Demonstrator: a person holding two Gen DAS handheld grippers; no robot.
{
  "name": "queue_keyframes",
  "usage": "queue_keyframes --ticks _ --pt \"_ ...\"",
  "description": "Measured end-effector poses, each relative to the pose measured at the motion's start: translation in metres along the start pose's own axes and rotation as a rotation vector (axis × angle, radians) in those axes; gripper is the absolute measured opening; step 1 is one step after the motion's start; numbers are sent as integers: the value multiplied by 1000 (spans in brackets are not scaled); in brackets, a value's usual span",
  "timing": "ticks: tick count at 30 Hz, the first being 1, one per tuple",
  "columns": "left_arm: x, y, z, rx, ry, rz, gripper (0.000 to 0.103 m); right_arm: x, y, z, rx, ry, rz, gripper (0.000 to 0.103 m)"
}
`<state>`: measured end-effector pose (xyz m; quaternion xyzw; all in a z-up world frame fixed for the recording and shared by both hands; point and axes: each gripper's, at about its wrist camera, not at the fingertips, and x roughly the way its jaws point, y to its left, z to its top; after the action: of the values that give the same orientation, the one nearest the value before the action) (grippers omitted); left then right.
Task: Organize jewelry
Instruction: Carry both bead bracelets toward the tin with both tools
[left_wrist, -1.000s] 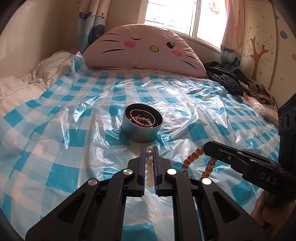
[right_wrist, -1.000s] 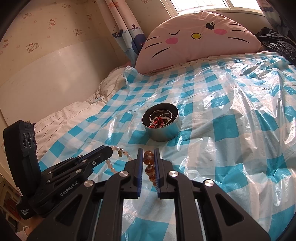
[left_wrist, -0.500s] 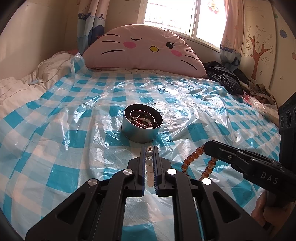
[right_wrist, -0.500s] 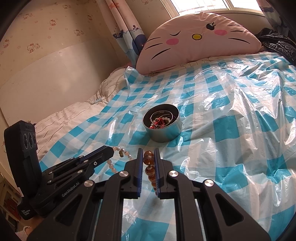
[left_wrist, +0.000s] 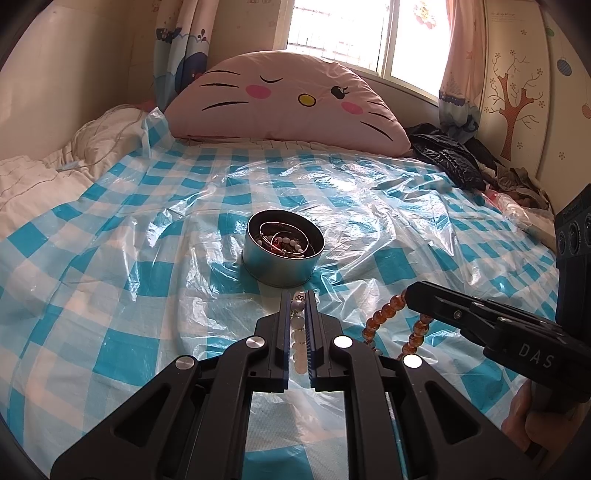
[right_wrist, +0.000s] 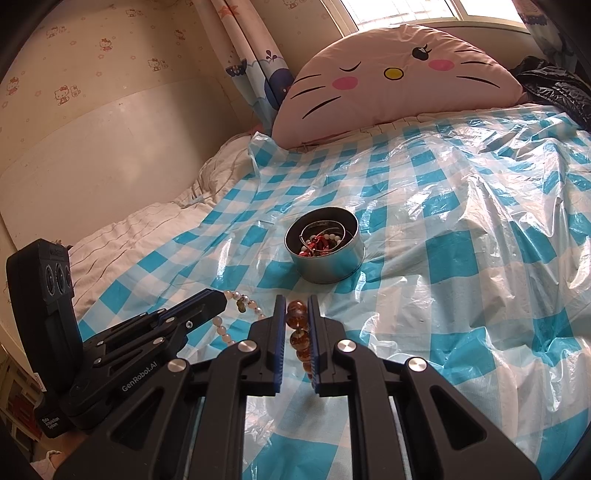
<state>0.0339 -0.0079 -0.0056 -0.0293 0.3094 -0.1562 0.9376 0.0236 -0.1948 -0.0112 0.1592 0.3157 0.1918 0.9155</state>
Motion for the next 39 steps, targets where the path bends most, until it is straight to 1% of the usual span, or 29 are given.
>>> queue_keyframes --ticks 7,11,19,22,24,29,39 --pt "3 5 6 5 -10 -8 7 -1 0 1 0 -12 11 13" --pt "4 7 7 -1 -18 -21 7 -1 -3 3 15 -18 33 13" --pt "7 16 16 -36 -32 -72 7 1 -10 10 65 -44 60 13" --pt "7 13 20 -30 -39 -84 7 2 -13 13 90 -61 65 13" --pt "6 5 21 -18 -43 -87 7 5 -14 16 102 -61 73 13" --pt "12 -4 31 3 -52 -98 7 10 -15 21 115 -64 88 13" --pt "31 -2 57 -10 -70 -113 7 19 -29 37 170 -85 113 13"
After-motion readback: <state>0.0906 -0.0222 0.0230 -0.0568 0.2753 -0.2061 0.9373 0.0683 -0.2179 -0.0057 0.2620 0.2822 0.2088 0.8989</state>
